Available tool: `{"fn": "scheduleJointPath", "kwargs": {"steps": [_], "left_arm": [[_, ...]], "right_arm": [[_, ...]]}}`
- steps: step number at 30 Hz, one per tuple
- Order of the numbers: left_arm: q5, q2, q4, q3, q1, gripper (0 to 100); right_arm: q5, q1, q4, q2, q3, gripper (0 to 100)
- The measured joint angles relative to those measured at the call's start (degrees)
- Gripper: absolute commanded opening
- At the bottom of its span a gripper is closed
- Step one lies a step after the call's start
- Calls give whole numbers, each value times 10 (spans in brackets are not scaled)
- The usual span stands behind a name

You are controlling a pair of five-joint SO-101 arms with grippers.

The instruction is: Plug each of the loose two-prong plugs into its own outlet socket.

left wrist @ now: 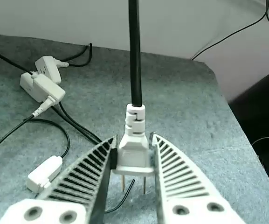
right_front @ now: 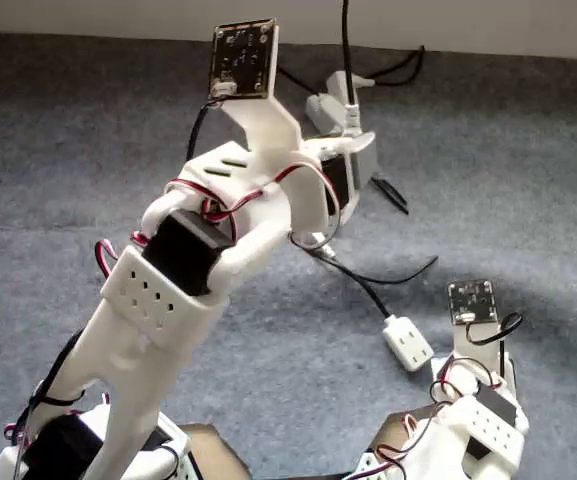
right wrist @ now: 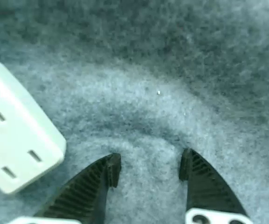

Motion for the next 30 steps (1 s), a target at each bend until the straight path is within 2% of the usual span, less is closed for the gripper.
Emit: {"fn": "scheduleJointPath", "kwargs": {"steps": [4,8,12,17,22,26,30], "left_arm": [[-4,-50,-1,55,-4,6],[-8,-105,-33,98,0,7],[-11,-120,-109,159,-10,7],[-11,-100,-193,218,-49,7],[-11,-66,-240,258,-50,7],[-11,-62,-286,289,-49,7],[-11,-62,-367,339,-44,7]], "right_arm": [[-67,1,-18,-2,2,87],[-32,11,28,-6,-3,88],[28,46,166,-6,-67,88],[103,131,349,2,-189,88],[129,171,458,2,-345,88],[122,154,515,2,-453,88],[48,83,563,2,-498,84]]}}
